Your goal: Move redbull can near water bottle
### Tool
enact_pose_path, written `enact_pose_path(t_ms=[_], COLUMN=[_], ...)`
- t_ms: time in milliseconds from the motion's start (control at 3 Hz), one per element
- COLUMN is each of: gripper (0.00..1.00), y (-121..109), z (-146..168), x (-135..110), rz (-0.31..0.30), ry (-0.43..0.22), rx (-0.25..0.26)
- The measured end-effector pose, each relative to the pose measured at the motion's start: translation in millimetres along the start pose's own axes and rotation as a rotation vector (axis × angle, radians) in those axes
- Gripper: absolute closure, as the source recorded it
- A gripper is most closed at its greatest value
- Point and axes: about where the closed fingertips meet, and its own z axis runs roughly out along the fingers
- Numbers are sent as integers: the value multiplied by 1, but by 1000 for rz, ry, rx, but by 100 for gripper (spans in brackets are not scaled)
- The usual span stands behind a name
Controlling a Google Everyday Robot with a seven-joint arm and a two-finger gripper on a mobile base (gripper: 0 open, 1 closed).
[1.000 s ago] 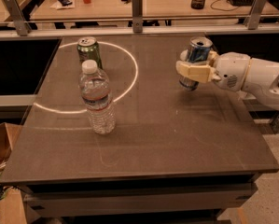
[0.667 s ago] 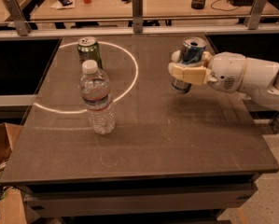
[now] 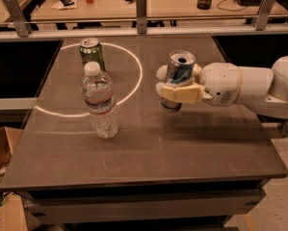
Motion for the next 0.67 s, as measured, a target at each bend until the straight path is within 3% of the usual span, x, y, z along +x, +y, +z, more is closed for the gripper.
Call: enact_pose_path(t_ms=[667], gripper=[100], y=[35], z=[42], x=[12], rz=[-37], ry=[-37], rx=[-141])
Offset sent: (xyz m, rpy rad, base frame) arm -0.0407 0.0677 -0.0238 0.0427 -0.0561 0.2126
